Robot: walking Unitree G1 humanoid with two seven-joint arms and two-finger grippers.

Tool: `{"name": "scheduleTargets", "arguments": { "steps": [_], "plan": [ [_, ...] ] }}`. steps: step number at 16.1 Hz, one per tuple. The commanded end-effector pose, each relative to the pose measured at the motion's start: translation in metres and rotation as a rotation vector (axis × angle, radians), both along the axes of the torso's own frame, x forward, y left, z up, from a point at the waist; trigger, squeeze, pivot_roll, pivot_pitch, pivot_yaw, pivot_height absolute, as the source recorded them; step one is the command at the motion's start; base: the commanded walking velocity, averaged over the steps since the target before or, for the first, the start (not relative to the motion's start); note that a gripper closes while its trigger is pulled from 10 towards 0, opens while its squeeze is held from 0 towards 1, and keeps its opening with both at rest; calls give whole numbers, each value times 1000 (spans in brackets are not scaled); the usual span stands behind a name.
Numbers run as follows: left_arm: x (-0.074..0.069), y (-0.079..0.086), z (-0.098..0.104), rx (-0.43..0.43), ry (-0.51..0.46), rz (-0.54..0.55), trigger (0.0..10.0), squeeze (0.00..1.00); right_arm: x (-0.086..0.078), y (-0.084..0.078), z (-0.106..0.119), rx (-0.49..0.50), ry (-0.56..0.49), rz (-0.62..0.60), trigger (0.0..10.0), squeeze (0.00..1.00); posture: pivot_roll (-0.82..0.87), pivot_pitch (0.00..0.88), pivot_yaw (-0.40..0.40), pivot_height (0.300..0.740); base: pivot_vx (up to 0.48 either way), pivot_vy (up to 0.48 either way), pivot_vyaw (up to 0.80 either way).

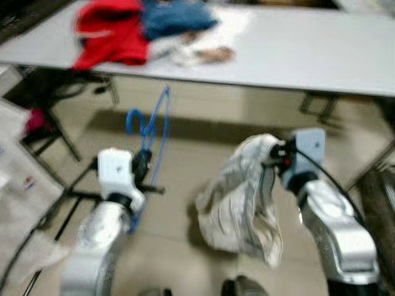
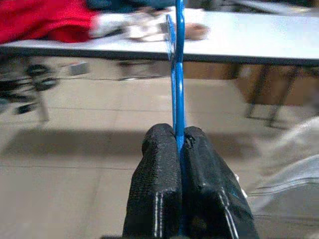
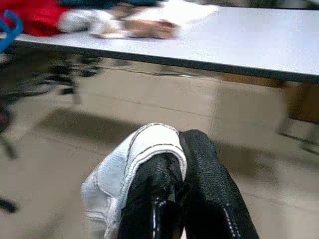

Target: Hang hanger

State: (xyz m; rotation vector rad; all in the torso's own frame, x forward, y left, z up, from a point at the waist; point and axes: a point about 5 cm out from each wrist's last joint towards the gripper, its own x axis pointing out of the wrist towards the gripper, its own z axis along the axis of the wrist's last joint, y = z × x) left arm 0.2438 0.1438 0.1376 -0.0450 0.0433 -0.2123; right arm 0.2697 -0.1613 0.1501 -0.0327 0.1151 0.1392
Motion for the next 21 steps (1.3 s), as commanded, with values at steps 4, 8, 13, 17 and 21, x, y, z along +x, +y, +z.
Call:
{"name": "scheduleTargets", "arguments": {
  "steps": [4, 8, 13, 17, 21],
  "plan": [
    [6, 3, 5, 15, -19, -8, 10000, 0, -3, -4, 14, 1, -66, -35, 10000, 0, -102, 89, 52, 740, 283, 0, -800],
    [6, 5, 4, 22, -17, -3, 10000, 0, -4, -3, 14, -1, -68, -23, 10000, 0, -101, 88, 47, 740, 310, 0, 0],
    [7, 6, 11, 27, -38, -10, 10000, 0, -2, -4, 22, 10, -91, -36, 10000, 0, -98, 84, 49, 740, 340, 0, -129],
    [10, 8, 14, 26, -46, -7, 10000, 0, 1, -6, 31, -3, -127, -33, 10000, 0, -108, 79, 61, 740, 343, 0, -800],
    [10, 10, 15, 5, -63, 47, 10000, 0, 8, -14, 41, -38, -150, -12, 10000, 0, -115, 67, 18, 740, 341, 0, -303]
  ]
}}
